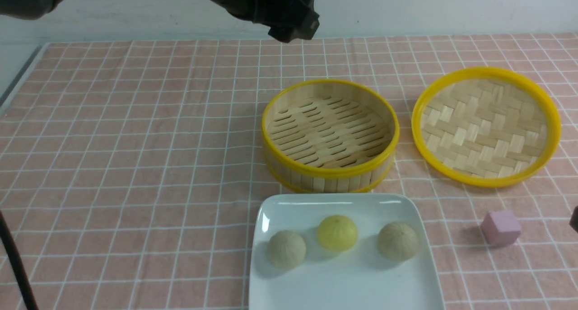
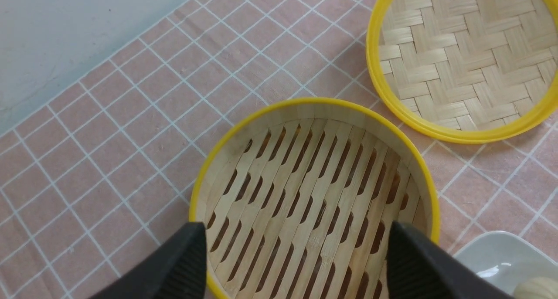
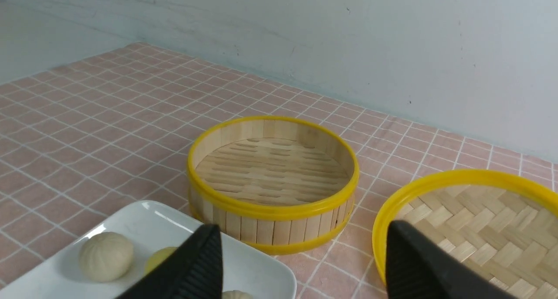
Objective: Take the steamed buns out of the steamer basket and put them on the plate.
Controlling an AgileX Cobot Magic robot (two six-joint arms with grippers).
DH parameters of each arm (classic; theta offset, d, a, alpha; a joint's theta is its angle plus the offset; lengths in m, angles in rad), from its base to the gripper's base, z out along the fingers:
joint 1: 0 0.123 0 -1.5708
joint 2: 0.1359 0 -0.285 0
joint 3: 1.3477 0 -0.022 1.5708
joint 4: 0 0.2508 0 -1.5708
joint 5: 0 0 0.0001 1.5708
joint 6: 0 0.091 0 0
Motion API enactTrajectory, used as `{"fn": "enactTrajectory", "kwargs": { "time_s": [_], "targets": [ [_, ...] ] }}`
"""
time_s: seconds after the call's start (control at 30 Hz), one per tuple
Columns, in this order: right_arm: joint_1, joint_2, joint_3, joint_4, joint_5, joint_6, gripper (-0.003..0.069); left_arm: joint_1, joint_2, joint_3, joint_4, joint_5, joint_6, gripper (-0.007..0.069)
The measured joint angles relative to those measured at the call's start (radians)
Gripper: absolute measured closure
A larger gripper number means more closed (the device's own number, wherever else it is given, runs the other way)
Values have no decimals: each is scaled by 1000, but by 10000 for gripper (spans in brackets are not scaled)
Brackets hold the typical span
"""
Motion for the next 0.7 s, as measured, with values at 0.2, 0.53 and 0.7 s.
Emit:
{"fn": "enactTrajectory", "kwargs": {
  "time_s": [0.2, 0.53, 0.7],
  "targets": [
    [0, 0, 4, 0, 9, 2, 164, 0, 0, 0, -1, -5, 0, 78],
    [0, -2, 4, 0, 29, 2, 164, 0, 0, 0, -2, -23, 1, 78],
    [0, -2, 4, 0, 29, 2, 164, 0, 0, 0, -4, -31, 1, 78]
  ]
}}
